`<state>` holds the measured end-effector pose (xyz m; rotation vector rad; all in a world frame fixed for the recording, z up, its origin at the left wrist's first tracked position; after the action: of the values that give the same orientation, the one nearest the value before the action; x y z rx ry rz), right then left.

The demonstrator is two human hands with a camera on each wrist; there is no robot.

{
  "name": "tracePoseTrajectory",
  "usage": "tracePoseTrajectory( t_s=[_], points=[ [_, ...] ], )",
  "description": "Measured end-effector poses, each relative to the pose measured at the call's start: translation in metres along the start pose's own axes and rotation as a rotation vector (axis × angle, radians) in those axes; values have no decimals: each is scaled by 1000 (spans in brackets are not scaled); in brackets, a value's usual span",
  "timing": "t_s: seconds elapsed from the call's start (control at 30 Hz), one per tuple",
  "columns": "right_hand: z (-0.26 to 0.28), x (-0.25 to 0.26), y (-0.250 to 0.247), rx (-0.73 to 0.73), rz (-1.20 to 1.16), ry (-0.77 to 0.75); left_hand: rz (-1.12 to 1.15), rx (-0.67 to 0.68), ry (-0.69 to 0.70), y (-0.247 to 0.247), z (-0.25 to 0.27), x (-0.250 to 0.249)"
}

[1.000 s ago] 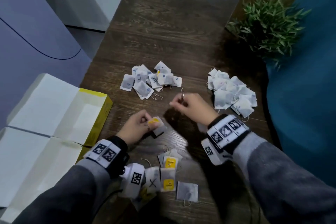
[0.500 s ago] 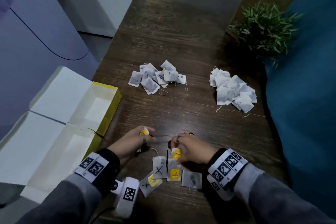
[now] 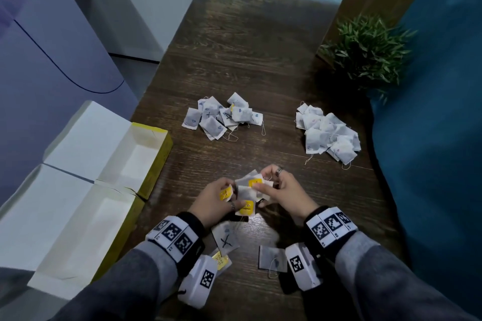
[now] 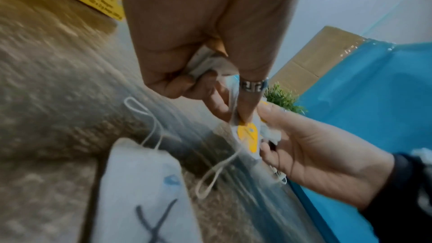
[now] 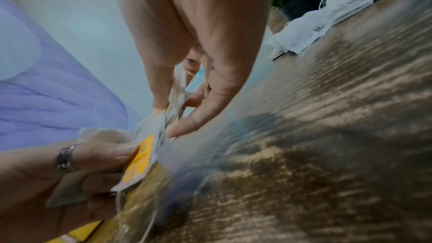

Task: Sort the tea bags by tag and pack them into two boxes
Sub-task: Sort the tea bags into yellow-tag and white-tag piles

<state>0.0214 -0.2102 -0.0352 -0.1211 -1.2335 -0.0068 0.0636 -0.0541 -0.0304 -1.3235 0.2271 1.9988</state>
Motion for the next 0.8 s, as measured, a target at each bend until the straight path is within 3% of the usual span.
tracePoseTrajectory(
  t_s=[0.1,0.23,0.37,0.43,0.53,0.67,0.8],
  points=[
    [-1,-1,-4,-79,-146,48,167,-4,-102,-6,-4,6],
    [-5,0,-15,-186,-61,23,388,48,-221,-16,-6,16],
    [-10,6,-15,-234,358,-103,896,121,-371,-17,-5,20],
    [-9,6,-7,-188,548,-163,1015,209,-354,-18,-5,15],
    [-9,-2,0,-108,666,-233,1055,270,-283,-21,-7,10],
    [-8,-12,-2,-52,680,-161,1079,305,-252,-22,-7,10],
    [-9,-14,-5,-20,616,-110,1002,148,-243,-27,-8,18]
  ],
)
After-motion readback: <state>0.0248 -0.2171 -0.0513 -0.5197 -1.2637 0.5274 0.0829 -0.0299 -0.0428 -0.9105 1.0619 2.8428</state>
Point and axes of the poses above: each hand's wrist, its own z-axis away from the middle knuckle, its own y-axis out of the palm, x = y × z, the point moved 6 cm from there along -z, towards the middle knuckle, and after that the axes turned 2 degrees about -y, right-handed, at the moved point
